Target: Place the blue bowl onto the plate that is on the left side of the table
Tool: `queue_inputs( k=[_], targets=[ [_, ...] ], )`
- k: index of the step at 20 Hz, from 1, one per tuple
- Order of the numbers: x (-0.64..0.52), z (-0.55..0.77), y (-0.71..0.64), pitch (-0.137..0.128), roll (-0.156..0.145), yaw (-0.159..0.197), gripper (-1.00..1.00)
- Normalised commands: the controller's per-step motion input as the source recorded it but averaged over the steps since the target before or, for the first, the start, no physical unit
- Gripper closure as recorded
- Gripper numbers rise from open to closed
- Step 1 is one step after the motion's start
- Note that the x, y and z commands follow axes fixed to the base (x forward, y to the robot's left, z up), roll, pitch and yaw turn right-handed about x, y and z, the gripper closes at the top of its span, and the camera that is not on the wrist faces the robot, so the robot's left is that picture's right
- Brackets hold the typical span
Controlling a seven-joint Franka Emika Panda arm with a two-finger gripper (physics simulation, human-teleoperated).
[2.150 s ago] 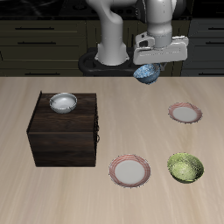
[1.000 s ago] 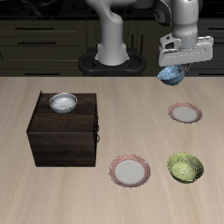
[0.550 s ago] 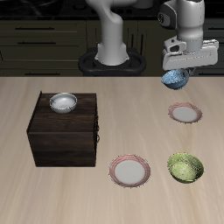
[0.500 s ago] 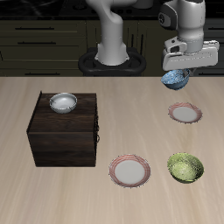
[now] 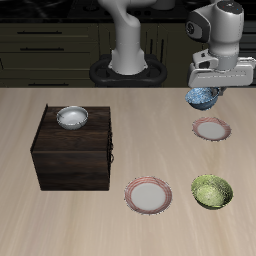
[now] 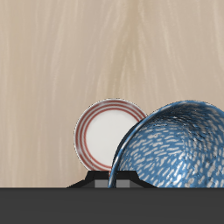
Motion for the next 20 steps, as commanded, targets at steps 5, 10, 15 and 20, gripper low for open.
queue_inputs(
  k=[5, 10, 15, 20],
  targets=[
    [-0.12, -0.08, 0.26, 0.011, 0.033, -0.010, 1.00],
    [-0.05, -0.17, 0.13, 0.022, 0.018, 0.004, 1.00],
    [0.12, -0.20, 0.08, 0.005, -0.008, 0.024, 1.00],
    [0.03, -0.21, 0.07, 0.012, -0.003, 0.026, 1.00]
  ],
)
